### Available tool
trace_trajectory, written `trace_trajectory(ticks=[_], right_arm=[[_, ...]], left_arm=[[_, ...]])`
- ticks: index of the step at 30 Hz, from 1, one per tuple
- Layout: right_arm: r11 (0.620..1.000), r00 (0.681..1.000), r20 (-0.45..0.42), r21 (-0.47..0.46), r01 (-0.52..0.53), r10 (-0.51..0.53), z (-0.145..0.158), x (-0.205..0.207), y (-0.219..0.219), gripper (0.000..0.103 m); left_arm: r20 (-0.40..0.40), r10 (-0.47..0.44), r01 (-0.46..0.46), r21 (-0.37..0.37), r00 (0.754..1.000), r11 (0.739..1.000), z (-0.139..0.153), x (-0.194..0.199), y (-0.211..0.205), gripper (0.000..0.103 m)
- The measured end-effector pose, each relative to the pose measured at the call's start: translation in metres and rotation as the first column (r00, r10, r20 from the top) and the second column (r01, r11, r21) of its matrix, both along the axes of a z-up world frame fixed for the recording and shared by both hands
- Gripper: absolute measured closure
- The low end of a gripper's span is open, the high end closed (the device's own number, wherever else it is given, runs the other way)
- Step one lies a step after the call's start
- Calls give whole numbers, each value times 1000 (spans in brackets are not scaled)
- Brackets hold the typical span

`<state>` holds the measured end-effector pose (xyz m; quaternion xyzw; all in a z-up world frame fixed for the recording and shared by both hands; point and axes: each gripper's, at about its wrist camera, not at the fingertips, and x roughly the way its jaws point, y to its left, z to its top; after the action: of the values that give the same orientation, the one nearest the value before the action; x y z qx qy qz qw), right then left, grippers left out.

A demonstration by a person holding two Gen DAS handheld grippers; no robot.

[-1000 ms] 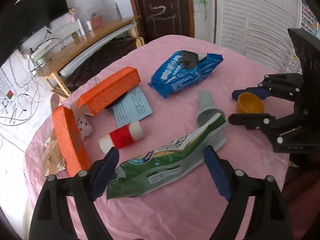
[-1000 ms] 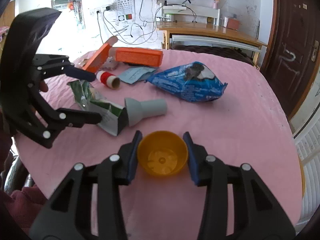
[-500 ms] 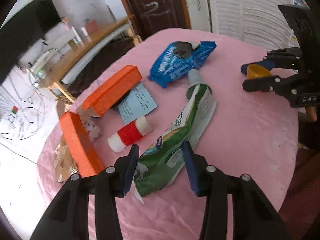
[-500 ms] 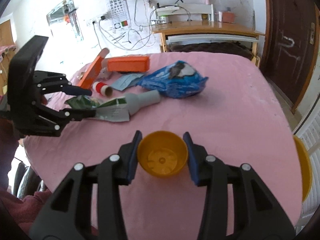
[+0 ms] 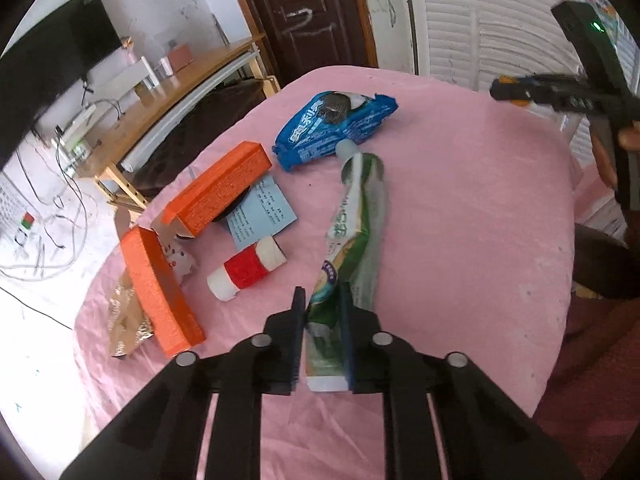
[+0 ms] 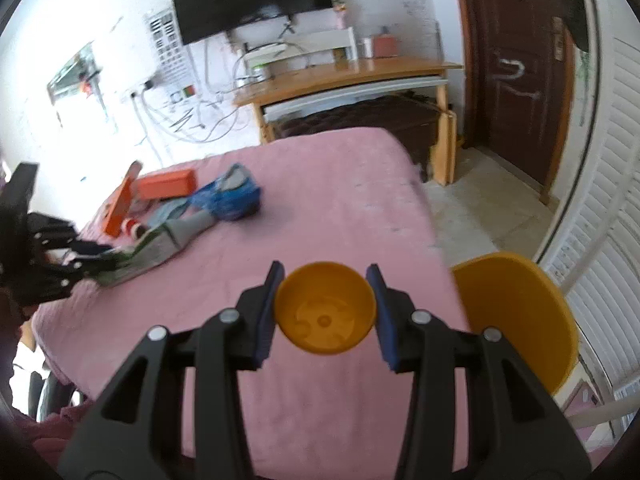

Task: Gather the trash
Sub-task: 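Carry the cup and bag over the yellow bin and open both tools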

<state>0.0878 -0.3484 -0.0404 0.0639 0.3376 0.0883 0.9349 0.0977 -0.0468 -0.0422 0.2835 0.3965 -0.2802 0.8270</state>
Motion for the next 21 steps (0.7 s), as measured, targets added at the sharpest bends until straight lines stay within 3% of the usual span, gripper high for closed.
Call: trace_trajectory(ticks=[8, 21], right_arm=[[998, 998, 17, 10, 65, -65, 1, -1, -25, 62], [985, 985, 27, 22, 170, -170, -1, -3, -58, 62]], left_arm=[[-10, -43, 43, 2, 999, 999, 9, -17, -5, 97], [64, -89, 89, -5, 994, 996, 43, -38, -24, 97]])
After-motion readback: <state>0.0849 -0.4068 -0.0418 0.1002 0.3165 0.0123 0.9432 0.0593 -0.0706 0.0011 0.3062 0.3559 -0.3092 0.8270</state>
